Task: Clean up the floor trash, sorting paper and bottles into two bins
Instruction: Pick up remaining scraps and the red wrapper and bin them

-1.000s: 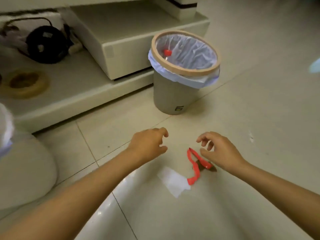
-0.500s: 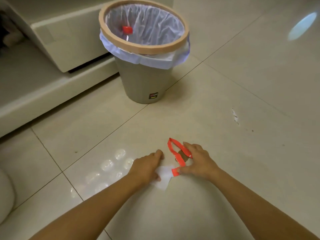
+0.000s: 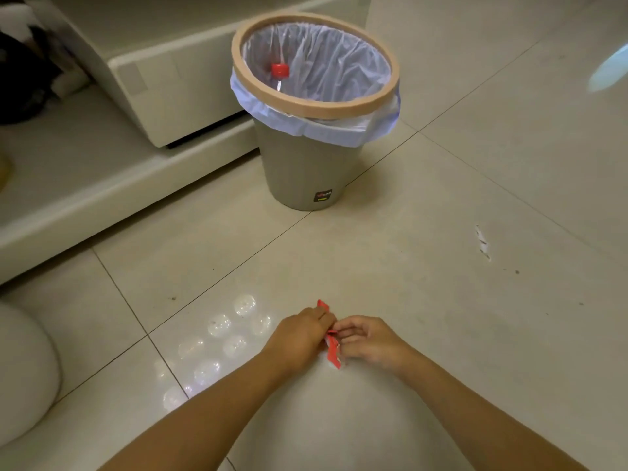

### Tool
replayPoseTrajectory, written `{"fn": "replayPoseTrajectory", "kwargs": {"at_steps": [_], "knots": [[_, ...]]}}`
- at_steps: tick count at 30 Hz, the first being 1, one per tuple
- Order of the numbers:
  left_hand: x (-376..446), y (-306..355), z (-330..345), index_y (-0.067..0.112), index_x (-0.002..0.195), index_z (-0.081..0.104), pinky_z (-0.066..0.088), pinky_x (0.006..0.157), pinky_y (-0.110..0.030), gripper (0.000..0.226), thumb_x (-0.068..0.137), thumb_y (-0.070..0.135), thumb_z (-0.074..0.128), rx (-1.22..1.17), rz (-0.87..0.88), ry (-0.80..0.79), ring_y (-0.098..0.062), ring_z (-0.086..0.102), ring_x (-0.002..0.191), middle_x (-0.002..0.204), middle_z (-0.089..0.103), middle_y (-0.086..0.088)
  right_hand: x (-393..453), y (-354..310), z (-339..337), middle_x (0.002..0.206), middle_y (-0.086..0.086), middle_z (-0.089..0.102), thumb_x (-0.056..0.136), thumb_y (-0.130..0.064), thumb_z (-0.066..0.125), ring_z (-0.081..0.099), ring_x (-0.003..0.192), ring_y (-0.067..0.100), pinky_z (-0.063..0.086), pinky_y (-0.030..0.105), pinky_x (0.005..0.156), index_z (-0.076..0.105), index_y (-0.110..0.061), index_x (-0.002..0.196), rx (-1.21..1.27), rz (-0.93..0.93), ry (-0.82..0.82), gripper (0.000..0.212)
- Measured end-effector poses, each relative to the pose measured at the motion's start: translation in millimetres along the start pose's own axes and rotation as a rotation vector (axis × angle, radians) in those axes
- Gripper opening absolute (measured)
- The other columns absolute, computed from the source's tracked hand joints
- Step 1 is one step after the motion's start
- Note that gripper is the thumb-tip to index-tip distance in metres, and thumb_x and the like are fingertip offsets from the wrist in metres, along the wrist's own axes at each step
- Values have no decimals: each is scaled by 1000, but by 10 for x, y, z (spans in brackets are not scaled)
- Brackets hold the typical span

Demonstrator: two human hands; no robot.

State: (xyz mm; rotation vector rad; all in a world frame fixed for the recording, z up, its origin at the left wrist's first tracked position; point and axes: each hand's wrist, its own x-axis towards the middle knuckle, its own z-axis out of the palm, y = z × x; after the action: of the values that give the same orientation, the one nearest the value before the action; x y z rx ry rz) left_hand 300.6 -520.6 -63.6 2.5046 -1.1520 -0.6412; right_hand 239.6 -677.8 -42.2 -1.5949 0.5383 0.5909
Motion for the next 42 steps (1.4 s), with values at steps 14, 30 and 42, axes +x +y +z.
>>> {"fn": "replayPoseTrajectory", "kwargs": {"at_steps": [14,30,42], "knots": [[430,144,-308,33,107,62,48,75,-29,21,93,40,49,-290,12,225,-12,59,91,100,64,11,77,-240,-724,101,4,66,79,0,60,61,81,11,48,19,74,70,-15,94,-132,-111,566,23],[1656,667,-169,23,110,62,47,80,-30,18,94,22,53,-503,76,288,-15,58,94,107,64,6,620,-21,-2427,158,-2,4,86,-23,61,23,141,26,26,36,112,50,-13,133,-515,135,757,49],[1339,318,-231,23,105,64,43,73,-11,18,94,15,53,-892,-203,412,4,57,80,91,64,10,694,-64,-1710,112,3,60,75,7,61,58,110,22,41,22,97,66,-3,106,-409,-275,765,33]]}}
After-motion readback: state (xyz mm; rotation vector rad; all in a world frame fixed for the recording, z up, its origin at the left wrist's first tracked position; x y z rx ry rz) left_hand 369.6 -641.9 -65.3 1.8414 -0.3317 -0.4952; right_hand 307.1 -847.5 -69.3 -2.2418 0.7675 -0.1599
